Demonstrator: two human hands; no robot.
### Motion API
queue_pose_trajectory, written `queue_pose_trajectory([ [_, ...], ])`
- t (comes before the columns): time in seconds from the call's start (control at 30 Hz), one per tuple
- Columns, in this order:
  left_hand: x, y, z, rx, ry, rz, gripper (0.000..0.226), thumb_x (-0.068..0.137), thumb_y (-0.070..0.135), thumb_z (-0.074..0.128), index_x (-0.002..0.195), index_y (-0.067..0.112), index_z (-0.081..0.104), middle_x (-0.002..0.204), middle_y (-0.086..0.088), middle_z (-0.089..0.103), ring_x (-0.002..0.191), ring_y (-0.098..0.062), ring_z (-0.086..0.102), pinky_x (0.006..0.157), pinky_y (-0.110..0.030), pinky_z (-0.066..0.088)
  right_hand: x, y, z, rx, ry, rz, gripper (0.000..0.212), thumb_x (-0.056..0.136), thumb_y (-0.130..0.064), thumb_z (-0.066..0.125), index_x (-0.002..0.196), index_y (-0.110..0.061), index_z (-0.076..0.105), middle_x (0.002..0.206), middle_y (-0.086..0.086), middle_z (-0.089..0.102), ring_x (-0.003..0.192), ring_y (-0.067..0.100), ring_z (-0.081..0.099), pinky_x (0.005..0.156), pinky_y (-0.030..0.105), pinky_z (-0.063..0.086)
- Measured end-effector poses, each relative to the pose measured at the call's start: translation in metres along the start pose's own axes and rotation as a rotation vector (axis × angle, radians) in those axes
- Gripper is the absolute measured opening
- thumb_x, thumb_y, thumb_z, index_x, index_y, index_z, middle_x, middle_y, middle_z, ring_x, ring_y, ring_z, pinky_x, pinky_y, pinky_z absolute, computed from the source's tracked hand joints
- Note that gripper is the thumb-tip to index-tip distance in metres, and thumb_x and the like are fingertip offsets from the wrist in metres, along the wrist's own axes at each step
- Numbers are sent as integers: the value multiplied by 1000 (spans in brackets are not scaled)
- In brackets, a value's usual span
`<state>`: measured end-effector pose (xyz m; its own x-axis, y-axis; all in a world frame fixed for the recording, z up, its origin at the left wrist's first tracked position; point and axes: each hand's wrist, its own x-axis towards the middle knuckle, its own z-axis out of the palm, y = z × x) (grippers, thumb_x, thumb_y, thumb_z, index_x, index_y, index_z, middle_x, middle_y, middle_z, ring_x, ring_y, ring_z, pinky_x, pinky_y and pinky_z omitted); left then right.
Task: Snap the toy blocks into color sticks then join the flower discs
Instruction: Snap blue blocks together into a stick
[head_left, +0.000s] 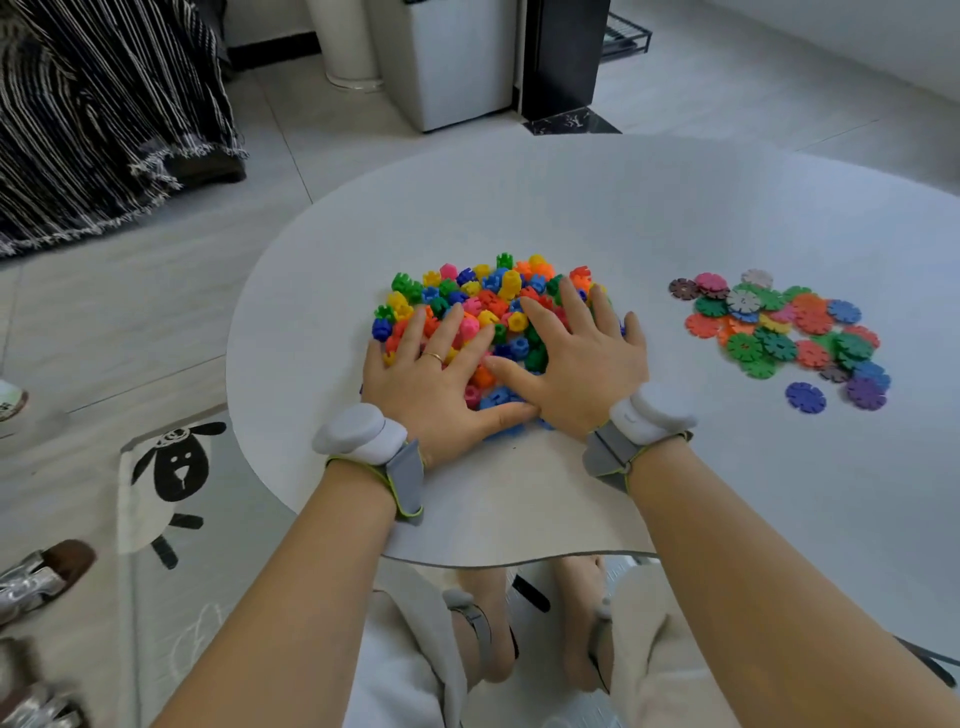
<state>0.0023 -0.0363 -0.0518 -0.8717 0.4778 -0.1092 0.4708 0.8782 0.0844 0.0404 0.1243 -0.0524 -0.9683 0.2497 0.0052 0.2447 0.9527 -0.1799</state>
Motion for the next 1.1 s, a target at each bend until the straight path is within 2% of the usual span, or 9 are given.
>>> queue_pose_trajectory([
  [0.37, 71, -11, -2, 15, 44, 78, 93, 62, 92, 1, 144, 48, -1, 157, 13, -9, 145, -16, -11, 114, -57, 0, 66, 8, 5, 10, 58, 33, 70, 83, -77, 27, 144, -44, 23, 160, -5, 9, 147, 24, 2, 116, 51, 9],
  [0.53, 86, -9, -2, 4, 95, 111, 92, 64, 85, -8, 145, 45, 2, 158, 10, -3, 145, -17, -7, 114, -55, 1, 79, 10, 4, -18, 62, 17, 65, 89, -69, 26, 146, -38, 21, 160, 1, 9, 147, 27, 1, 116, 52, 8],
  [0.67, 92, -6, -5, -25, 85, 107, 90, 66, 84, -10, 145, 45, 4, 158, 11, -1, 145, -15, -8, 114, -54, -4, 83, 9, 3, -26, 52, 14, 64, 91, -67, 25, 147, -37, 20, 160, 2, 8, 147, 28, 0, 117, 51, 7],
  [0.73, 90, -7, -9, -159, 102, 99, 77, 76, 77, -4, 145, 46, 7, 157, 11, 7, 145, -12, -4, 113, -53, -11, 82, 9, 1, 7, 71, 5, 63, 91, -66, 24, 147, -35, 25, 160, 2, 10, 147, 26, -1, 118, 48, 3],
  [0.8, 85, -8, -18, -393, 203, 71, 63, 86, 60, 9, 146, 41, 18, 155, 10, 22, 145, -11, 3, 113, -50, -16, 80, 9, -1, 110, 149, -35, 56, 96, -56, 26, 144, -28, 35, 159, 3, 16, 147, 25, 0, 119, 45, -1],
  [0.87, 82, -8, -29, -465, 309, 65, 57, 88, 45, 23, 143, 32, 32, 149, 6, 34, 144, -15, 13, 113, -47, -12, 77, 10, -4, 262, 259, -67, 45, 101, -41, 31, 136, -21, 49, 155, 7, 28, 147, 29, 9, 119, 43, 0],
  [0.97, 76, -6, -37, -417, 324, 99, 50, 82, 36, 34, 127, 29, 55, 134, 4, 51, 132, -21, 36, 114, -47, 4, 70, 8, -8, 311, 384, -84, 32, 94, -21, 46, 118, -13, 65, 143, 13, 45, 141, 37, 25, 118, 47, 10],
  [1.03, 66, -3, -39, -403, 346, 90, 37, 84, 34, 45, 116, 31, 63, 122, 4, 57, 121, -22, 44, 108, -40, 20, 61, 3, -10, 266, 422, -95, 26, 88, -14, 55, 109, -13, 69, 133, 14, 53, 132, 41, 37, 112, 50, 21],
  [1.1, 57, 0, -37, -378, 346, 47, 27, 88, 28, 55, 112, 35, 64, 116, 6, 55, 117, -20, 42, 95, -31, 22, 51, -1, -13, 269, 428, -91, 24, 83, -10, 57, 102, -12, 71, 119, 14, 59, 117, 41, 47, 100, 49, 31],
])
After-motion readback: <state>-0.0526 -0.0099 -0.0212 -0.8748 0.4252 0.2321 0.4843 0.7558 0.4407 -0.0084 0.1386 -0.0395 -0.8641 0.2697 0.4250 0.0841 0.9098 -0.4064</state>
